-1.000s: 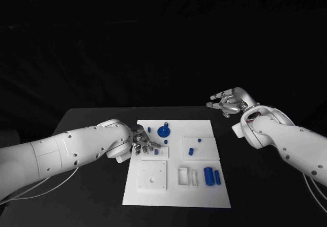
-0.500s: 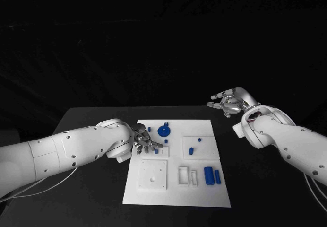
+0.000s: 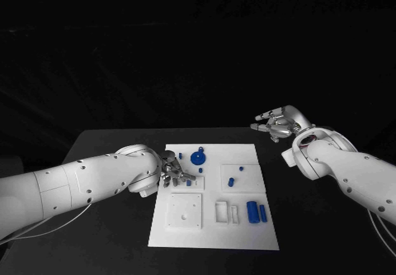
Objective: Assemble the parts on the task board
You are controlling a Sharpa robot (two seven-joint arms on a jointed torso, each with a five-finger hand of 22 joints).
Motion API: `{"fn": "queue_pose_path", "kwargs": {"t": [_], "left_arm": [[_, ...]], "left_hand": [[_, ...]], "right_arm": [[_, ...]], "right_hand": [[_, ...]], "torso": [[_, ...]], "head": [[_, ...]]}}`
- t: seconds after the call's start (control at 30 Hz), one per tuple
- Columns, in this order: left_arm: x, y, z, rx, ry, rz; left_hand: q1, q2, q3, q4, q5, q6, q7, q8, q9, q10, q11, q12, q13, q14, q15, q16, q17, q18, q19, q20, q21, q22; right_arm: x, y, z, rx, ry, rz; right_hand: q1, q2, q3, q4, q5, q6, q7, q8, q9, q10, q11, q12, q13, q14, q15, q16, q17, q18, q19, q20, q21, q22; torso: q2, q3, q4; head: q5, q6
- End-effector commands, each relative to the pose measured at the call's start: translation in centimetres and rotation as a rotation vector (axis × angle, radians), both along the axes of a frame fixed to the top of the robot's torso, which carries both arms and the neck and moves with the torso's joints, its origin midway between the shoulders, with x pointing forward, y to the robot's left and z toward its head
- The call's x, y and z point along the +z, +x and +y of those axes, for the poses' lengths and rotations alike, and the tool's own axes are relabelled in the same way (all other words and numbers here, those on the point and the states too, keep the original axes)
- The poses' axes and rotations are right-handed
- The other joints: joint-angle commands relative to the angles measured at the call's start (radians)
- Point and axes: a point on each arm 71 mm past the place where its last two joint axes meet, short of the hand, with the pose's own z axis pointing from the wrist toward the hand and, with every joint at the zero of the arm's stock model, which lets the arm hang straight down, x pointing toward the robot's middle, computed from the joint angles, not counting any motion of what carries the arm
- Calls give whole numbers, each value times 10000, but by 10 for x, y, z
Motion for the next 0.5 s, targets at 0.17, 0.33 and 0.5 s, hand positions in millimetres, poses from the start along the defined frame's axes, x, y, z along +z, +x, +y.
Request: {"fn": "queue_pose_path", "kwargs": {"t": [0.17, 0.33, 0.5], "left_arm": [[-1, -2, -2, -190, 82, 212], [-3, -1, -4, -249, 121, 371], [-6, -1, -5, -252, 168, 479]], "left_hand": [[20, 0, -13, -52, 102, 124, -25, 77, 9, 396, 39, 111, -182, -49, -31, 53, -1, 5, -67, -15, 86, 193], [-36, 132, -17, -243, 151, 216, -55, 87, 129, 390, 22, 203, -263, -51, -44, 96, 24, -2, -85, -26, 130, 191], [-89, 257, -36, -417, 204, 294, -79, 76, 217, 389, 11, 237, -297, -54, -55, 109, 34, -13, -97, -38, 166, 190]], "right_arm": [[-1, 0, 1, 112, -11, 42], [-2, 0, 2, 124, -7, 56], [-2, 0, 2, 134, -4, 65]], "right_hand": [[-86, 49, 15, 44, 56, -50, 2, -42, -11, -42, 1, -17, -8, -71, 19, -1, 3, 180, 107, 57, -23, 669], [-86, 49, 15, 44, 56, -50, 2, -42, -11, -42, 1, -17, -8, -71, 19, -1, 3, 180, 107, 57, -23, 669], [-63, 55, 7, 70, 78, -46, 3, -38, -9, -39, 1, -14, -10, -70, 19, 1, 4, 179, 111, 57, -13, 672]], "torso": [[2, -4, 9], [1, 1, 3], [5, -2, 1]], "head": [[-17, -27], [-11, -38], [-27, -40]]}}
